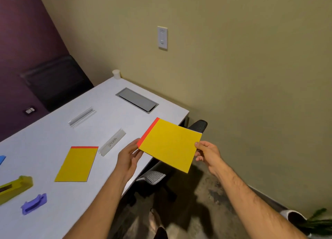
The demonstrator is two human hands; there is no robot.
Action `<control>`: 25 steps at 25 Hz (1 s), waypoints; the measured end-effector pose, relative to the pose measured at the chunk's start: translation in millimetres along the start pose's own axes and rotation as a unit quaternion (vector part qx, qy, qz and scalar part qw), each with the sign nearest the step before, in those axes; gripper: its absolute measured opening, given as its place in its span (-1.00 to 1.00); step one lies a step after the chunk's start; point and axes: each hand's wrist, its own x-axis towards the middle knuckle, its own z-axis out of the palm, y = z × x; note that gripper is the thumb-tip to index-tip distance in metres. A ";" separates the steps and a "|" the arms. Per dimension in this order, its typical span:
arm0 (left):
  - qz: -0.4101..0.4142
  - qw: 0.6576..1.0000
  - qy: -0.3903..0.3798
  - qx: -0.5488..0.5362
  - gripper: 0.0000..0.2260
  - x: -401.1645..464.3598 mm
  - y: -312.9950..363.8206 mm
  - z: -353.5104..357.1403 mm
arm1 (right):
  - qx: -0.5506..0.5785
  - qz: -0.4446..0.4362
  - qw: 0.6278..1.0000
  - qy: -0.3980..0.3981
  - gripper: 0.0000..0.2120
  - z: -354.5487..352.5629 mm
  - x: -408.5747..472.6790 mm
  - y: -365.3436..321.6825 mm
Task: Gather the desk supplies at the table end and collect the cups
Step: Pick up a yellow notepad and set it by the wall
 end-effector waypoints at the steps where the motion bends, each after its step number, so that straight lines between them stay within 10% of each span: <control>1: 0.008 1.000 0.003 0.007 -0.82 12.4 5.8 3.1 | 0.001 -0.002 1.000 -0.007 -0.85 5.1 15.0 -7.7; 25: -0.035 0.968 0.087 0.232 -0.72 408.4 69.8 77.7 | -0.135 0.096 0.986 -0.001 -0.91 82.8 394.7 -95.3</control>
